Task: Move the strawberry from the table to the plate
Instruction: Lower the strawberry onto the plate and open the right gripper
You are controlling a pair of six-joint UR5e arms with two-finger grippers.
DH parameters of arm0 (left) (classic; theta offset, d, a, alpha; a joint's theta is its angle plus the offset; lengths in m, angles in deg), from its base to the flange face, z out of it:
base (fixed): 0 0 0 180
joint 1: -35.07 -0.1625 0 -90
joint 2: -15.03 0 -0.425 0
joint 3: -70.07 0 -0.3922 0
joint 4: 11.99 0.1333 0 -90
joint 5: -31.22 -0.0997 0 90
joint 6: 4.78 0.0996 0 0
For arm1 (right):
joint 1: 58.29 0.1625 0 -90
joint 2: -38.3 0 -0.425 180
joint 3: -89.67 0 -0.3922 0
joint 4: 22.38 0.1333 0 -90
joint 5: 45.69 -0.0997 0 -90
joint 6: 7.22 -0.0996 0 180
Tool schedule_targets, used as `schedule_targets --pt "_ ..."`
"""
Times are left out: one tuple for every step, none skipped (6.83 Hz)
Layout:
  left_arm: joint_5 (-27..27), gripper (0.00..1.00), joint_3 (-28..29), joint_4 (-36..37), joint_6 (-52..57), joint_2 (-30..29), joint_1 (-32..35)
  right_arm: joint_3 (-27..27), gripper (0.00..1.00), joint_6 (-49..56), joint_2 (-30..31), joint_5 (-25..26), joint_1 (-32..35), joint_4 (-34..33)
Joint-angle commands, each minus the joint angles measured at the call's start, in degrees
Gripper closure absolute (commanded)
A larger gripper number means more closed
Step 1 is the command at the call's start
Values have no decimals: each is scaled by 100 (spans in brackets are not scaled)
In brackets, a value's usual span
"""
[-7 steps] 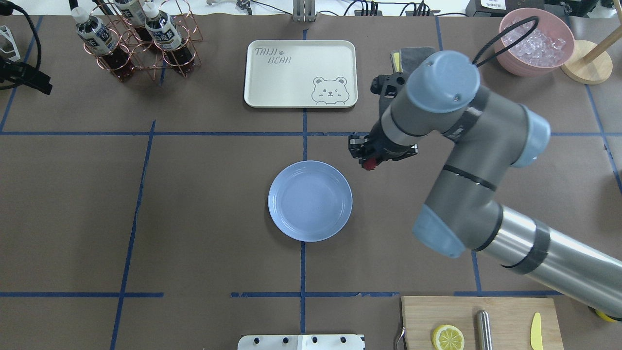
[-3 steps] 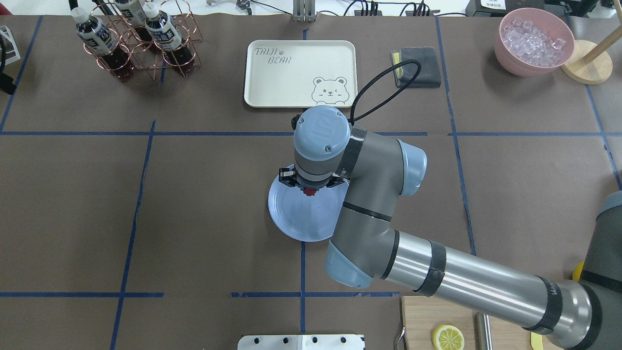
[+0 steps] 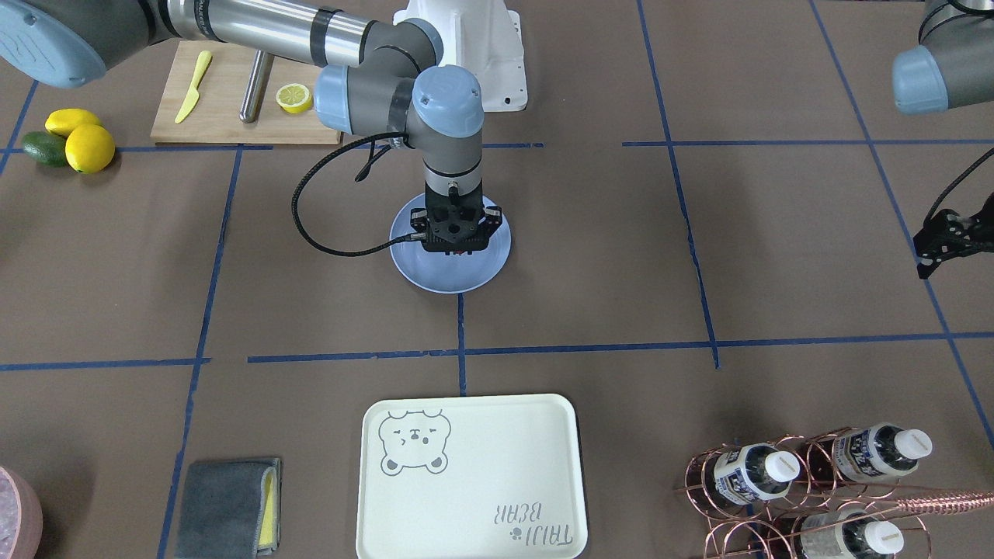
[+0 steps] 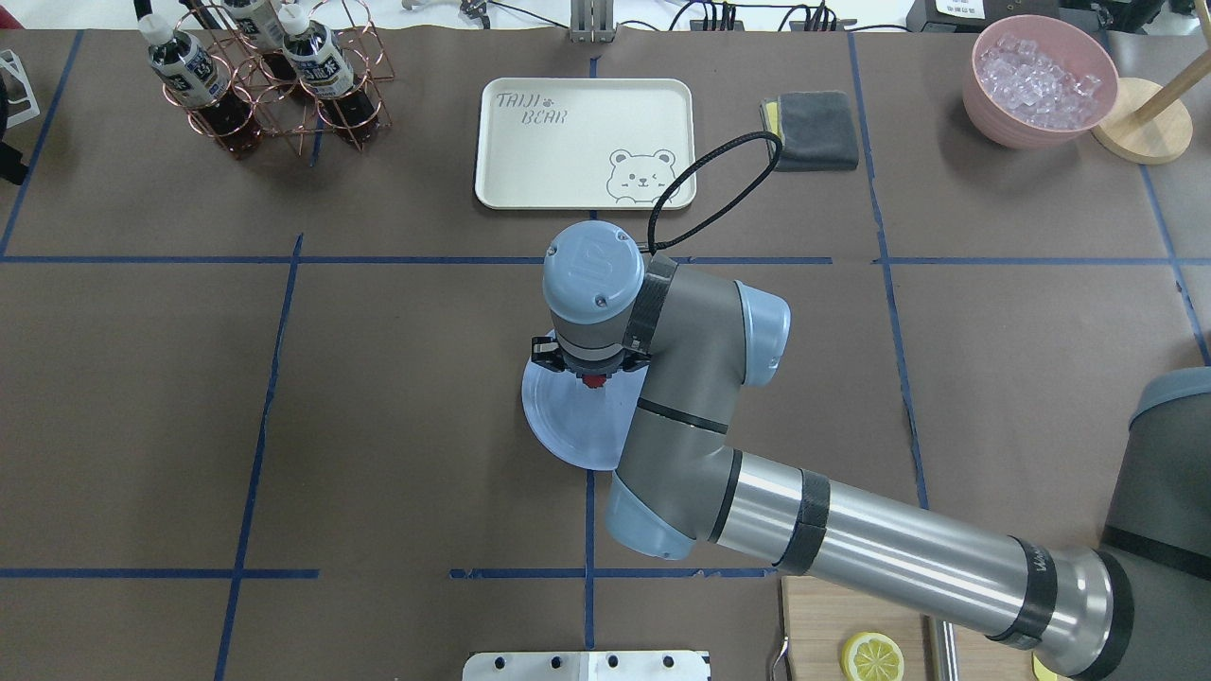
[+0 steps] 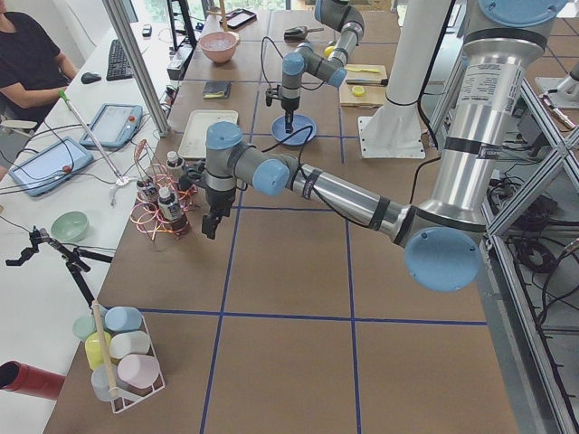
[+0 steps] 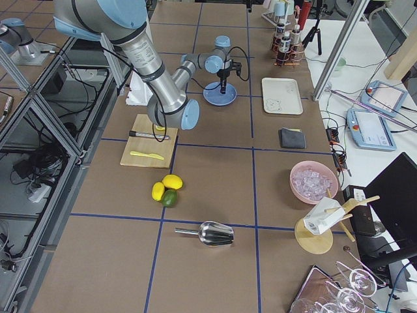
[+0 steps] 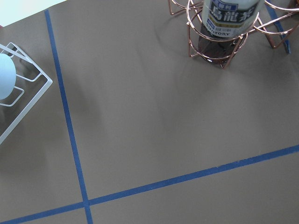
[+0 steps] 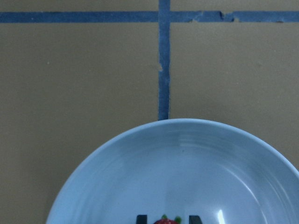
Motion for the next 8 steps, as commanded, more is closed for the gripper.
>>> schedule_targets --pt "0 0 4 2 1 0 15 -64 100 -8 -13 11 -23 -7" --pt "0 0 13 2 1 0 49 -64 67 0 -13 -16 -23 2" --pt "0 0 21 -7 1 -8 59 -64 5 -8 5 -16 -23 -7" --pt "0 0 39 -7 1 -8 59 6 0 -8 14 -33 -14 -33" --pt "0 0 39 -7 1 -8 59 137 0 -8 14 -51 29 -111" --pt "0 0 39 -7 1 -8 93 417 0 0 5 -103 160 -478" --pt "9 0 39 2 1 -8 111 872 0 105 40 -391 484 -1047" --pt "9 0 56 28 9 -8 146 1337 0 402 110 -498 748 -1609"
